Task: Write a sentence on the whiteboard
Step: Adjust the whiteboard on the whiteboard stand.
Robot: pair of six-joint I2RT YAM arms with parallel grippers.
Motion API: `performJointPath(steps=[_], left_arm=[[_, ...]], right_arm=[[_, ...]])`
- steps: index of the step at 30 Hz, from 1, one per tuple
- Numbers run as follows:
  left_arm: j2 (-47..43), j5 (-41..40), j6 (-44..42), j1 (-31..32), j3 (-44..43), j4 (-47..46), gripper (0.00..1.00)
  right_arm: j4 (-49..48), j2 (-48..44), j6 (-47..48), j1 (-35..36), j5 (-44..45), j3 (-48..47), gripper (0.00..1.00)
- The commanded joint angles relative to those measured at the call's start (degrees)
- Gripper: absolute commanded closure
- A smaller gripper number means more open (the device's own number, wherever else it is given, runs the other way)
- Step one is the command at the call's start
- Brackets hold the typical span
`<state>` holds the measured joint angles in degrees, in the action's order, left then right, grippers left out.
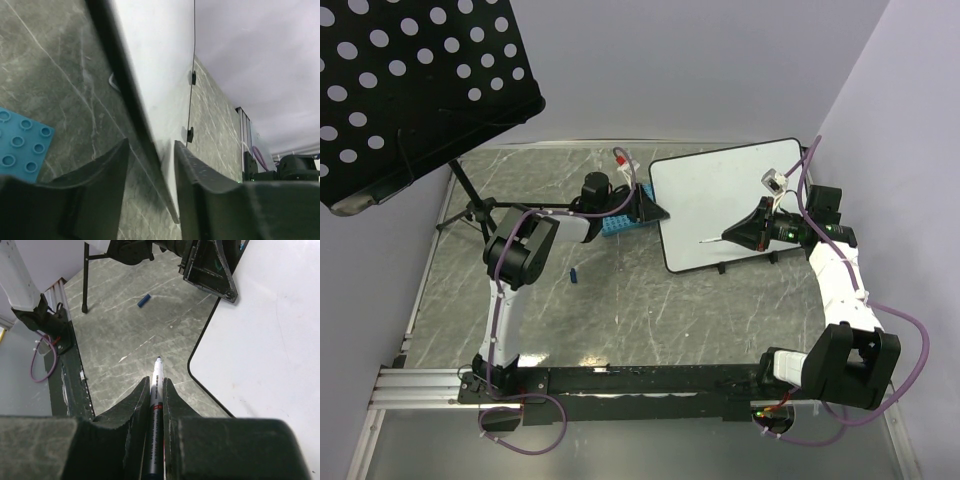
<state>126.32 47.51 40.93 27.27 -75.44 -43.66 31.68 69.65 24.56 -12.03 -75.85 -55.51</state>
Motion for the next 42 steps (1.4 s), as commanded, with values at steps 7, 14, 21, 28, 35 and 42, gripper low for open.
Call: performJointPath(steps=[7,14,21,28,35,42], left_arm=[[-4.06,-2.59,-1.2,-0.28,1.08,-2.83,0.31],[-5.12,-1.1,0.47,-1.16,2.75,-5.38,0.27],[-2.93,2.94,5.2,-1.16,0.73,-9.85,0.67],[-2.57,2.33,6.62,-0.37,-2.25,-10.22,0.95],[-2.14,0.31,6.53,1.21,-3.49,-8.8,0.99],[-0.73,-0.13,7.32,2.09,-2.61,-10.39,0.94]], right_arm=[[-2.06,-1.71,1.64,-0.36,-0.17,-1.71,1.0],[-2.06,-1.97,1.72,-0.36,0.27,-1.62,1.0],[-2.06,-1.8,1.72,-0.36,0.36,-1.71,1.0],[-2.15,-1.71,1.64,-0.36,0.36,-1.71,1.0],[-2.06,-1.53,1.81,-0.36,0.36,-1.71,1.0],[-1.89,-1.44,1.99,-0.36,0.44,-1.71,1.0]])
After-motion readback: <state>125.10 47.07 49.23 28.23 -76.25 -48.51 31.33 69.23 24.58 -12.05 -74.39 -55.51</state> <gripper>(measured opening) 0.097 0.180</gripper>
